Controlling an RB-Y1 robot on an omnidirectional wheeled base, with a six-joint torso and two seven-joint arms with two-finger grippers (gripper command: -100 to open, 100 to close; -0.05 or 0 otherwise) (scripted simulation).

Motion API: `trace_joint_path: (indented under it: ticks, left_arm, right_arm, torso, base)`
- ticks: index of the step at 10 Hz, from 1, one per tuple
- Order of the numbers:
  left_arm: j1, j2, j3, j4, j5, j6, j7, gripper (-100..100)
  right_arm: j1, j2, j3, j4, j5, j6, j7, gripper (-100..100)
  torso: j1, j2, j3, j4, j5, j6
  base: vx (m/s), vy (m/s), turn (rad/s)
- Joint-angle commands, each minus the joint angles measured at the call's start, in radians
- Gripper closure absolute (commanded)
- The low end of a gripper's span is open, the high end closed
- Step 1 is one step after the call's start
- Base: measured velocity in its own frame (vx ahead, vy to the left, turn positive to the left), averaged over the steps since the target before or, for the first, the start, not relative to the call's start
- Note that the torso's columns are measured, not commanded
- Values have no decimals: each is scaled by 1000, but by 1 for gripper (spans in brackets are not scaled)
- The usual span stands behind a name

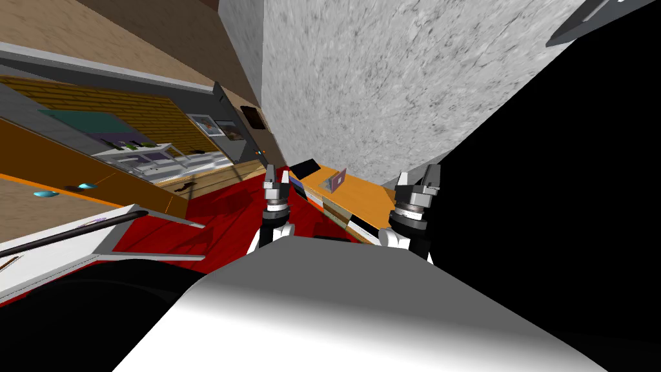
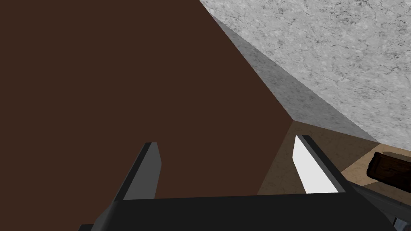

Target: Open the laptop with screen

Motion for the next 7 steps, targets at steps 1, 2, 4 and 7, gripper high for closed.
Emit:
trace_joint_path:
  ticks: [1, 2, 4, 7]
  left_arm:
    - [0, 0, 0, 0, 0, 0, 0, 0]
    - [0, 0, 0, 0, 0, 0, 0, 0]
    - [0, 0, 0, 0, 0, 0, 0, 0]
    - [0, 0, 0, 0, 0, 0, 0, 0]
  right_arm:
    - [0, 0, 0, 0, 0, 0, 0, 0]
    - [0, 0, 0, 0, 0, 0, 0, 0]
    - [0, 0, 0, 0, 0, 0, 0, 0]
    - [0, 0, 0, 0, 0, 0, 0, 0]
  torso:
    - [0, 40, -82, 41, 0, 0]
    - [0, 104, -209, 105, 0, 0]
    - [0, 248, -497, 248, 0, 0]
    - [0, 470, -939, 470, 0, 0]
  base:
    - [0, 0, 0]
    - [0, 0, 0]
    - [0, 0, 0]
    - [0, 0, 0]
